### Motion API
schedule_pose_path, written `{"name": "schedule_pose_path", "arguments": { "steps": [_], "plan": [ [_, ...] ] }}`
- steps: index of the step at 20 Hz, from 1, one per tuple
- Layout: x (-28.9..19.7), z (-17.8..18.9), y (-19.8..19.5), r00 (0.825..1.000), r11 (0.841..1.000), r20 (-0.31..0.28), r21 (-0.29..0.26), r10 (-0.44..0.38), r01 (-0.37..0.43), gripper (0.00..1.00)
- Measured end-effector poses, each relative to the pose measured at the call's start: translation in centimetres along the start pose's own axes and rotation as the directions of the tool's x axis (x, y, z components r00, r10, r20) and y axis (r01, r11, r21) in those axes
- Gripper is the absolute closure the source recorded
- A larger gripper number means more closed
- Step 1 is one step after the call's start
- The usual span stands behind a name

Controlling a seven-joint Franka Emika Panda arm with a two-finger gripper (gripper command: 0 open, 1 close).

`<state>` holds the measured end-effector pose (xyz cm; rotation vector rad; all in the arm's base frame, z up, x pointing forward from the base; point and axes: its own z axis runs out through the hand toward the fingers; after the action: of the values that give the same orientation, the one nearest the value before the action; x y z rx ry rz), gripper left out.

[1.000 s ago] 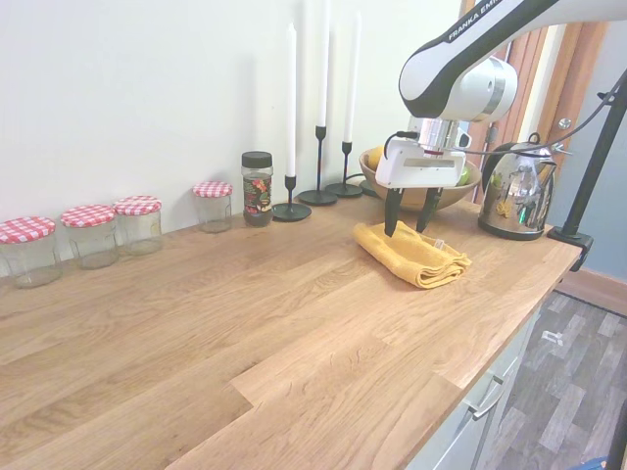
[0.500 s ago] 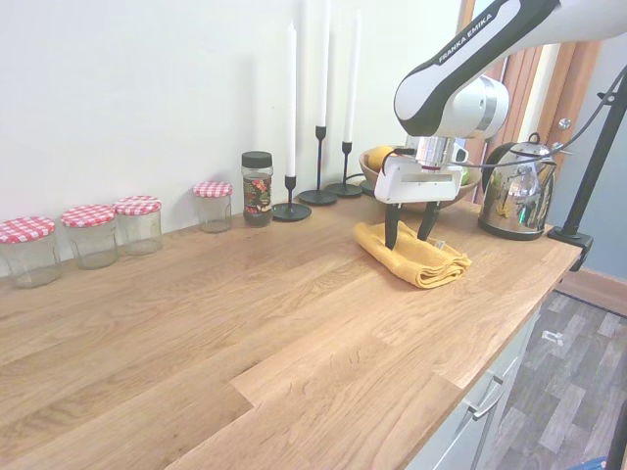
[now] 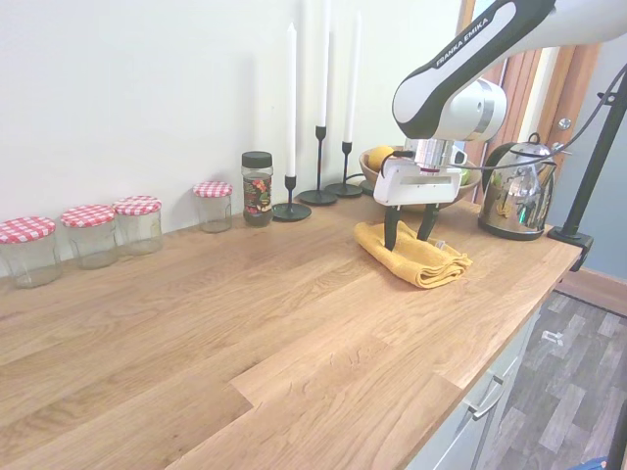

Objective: Wipe the counter

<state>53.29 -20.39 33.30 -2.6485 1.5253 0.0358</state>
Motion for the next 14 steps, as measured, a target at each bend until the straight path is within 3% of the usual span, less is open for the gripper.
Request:
{"name": "schedule_pose_path", "arguments": {
  "steps": [14],
  "plan": [
    [0.06,0.12,-0.09,1.000,1.000,-0.006,0.002,-0.003,0.003,1.00]
  ]
}}
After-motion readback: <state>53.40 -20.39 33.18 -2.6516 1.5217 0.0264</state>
